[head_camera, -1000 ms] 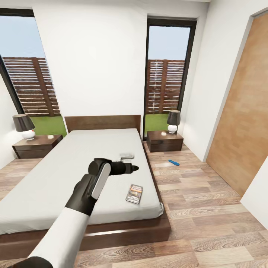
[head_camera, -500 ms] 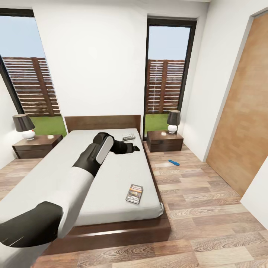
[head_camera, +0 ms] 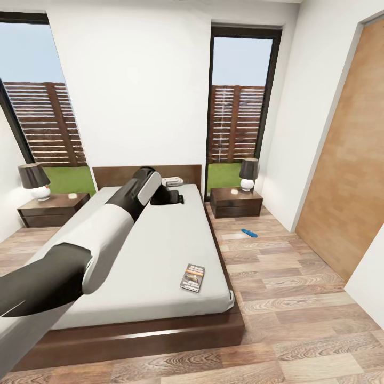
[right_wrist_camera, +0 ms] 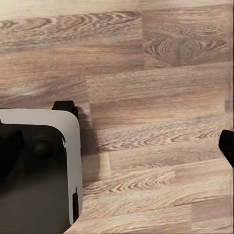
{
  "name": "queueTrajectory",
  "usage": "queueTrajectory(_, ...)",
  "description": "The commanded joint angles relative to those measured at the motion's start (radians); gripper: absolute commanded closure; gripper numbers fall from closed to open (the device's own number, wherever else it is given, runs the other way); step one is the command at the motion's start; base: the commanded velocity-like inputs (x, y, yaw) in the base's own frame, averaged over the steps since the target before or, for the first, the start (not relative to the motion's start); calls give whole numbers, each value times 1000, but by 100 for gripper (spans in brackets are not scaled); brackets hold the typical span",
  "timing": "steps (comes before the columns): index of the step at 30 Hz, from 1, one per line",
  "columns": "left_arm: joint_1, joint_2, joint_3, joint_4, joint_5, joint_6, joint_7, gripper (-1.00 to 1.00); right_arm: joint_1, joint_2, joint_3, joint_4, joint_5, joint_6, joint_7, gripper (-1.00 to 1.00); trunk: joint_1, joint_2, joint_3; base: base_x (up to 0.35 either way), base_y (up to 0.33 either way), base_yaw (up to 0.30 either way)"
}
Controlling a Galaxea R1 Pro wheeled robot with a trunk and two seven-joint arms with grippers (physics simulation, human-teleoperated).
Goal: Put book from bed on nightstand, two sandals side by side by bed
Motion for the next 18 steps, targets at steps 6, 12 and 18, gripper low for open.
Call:
queueTrajectory(6, -4, 0, -2, 42, 55, -1, 100, -100, -46, -29, 0, -3, 0, 7, 5, -100, 1, -2, -2, 0, 0, 0)
queueTrajectory(12, -4, 0, -2, 104, 85, -2, 117, -100, -63, -35, 0, -3, 0, 9, 6, -100, 1, -2, -2, 0, 0, 0)
queueTrajectory(18, -1, 0, -3, 124, 93, -14, 120, -100, -72, -35, 0, -3, -1, 9, 8, -100, 1, -2, -2, 0, 0, 0)
